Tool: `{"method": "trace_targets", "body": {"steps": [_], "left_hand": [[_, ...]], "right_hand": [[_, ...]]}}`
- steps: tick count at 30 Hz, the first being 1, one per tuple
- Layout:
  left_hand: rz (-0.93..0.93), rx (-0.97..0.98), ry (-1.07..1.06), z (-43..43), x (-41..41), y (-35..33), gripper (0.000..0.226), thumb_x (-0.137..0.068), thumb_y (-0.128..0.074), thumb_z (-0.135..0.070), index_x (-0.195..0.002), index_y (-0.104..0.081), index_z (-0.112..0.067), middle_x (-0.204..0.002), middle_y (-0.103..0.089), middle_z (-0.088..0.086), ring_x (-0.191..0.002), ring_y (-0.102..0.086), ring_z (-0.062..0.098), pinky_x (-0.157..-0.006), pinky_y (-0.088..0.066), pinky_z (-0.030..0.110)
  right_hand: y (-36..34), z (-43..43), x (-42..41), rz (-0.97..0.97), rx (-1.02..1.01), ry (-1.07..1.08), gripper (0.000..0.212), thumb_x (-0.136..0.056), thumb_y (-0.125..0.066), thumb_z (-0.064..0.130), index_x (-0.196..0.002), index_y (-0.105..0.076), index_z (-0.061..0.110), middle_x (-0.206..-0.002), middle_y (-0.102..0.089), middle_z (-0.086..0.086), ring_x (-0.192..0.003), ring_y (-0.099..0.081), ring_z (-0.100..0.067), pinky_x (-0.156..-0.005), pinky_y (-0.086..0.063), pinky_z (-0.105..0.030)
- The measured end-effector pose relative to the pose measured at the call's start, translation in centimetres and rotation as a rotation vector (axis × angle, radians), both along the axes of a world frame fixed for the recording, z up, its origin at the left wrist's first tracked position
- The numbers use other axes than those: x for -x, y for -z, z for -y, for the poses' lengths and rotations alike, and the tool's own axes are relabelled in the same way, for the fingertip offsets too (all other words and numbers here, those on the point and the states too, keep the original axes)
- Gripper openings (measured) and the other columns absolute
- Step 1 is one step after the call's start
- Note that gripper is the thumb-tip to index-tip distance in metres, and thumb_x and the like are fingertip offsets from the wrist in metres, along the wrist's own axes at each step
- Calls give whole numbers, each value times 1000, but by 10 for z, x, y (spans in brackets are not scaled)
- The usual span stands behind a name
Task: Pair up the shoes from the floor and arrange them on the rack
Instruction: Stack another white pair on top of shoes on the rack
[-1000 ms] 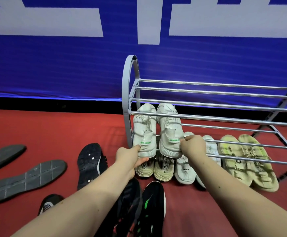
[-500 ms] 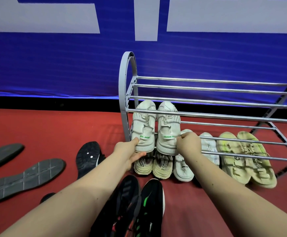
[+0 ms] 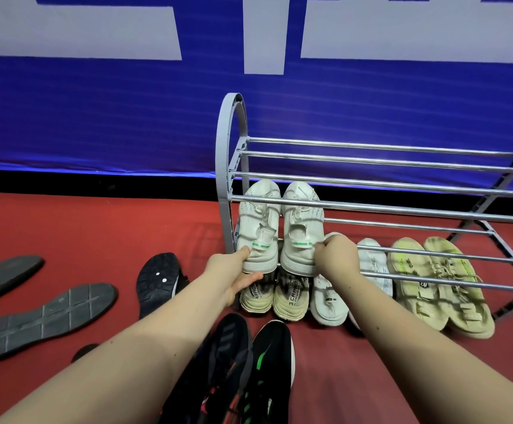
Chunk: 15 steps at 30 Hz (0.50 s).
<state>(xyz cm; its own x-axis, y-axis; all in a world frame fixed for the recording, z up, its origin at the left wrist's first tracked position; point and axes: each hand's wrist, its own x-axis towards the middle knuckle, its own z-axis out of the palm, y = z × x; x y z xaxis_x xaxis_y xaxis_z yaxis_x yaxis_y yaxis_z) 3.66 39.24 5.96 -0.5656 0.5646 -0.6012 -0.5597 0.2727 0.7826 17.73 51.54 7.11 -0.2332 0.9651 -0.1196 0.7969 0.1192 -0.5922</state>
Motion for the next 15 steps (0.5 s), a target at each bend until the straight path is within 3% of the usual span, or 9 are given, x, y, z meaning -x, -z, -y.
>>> {"method": "trace_targets", "body": {"steps": [3, 6, 10, 15], "left_hand": [[-162, 155, 80, 9, -3, -6, 47, -88, -61, -38, -112, -48, 1, -99, -66, 29, -61, -71, 35, -59, -61, 36], [-437, 296, 144, 19, -3, -16, 45, -88, -56, -43, -98, -49, 1, -75, -69, 25, -48, -65, 30, -43, -52, 29], [-586, 272, 162, 30, -3, -31, 38, -85, -58, -36, -80, -61, 2, -56, -62, 14, -36, -50, 22, -38, -34, 20], [-682, 208, 193, 45, 11, -47, 32, -84, -61, -33, -81, -65, -1, -50, -58, 7, -34, -42, 19, -42, -32, 21]], "right_hand": [[0, 3, -4, 3, -35, -39, 25, -92, -48, 23, -76, -56, 6, -74, -57, -12, -72, -50, -28, -57, -33, -25], [-3, 7, -8, 7, -126, -44, 28, -89, -49, 25, -71, -56, 6, -69, -57, -12, -68, -50, -28, -55, -31, -27], [-13, 12, -14, -40, -246, -24, 26, -85, -54, 29, -73, -60, 7, -73, -64, -9, -72, -56, -29, -60, -37, -29], [-32, 22, -20, -99, -286, -86, 26, -83, -58, 32, -65, -54, 14, -66, -60, -1, -68, -54, -23, -60, -33, -27]]}}
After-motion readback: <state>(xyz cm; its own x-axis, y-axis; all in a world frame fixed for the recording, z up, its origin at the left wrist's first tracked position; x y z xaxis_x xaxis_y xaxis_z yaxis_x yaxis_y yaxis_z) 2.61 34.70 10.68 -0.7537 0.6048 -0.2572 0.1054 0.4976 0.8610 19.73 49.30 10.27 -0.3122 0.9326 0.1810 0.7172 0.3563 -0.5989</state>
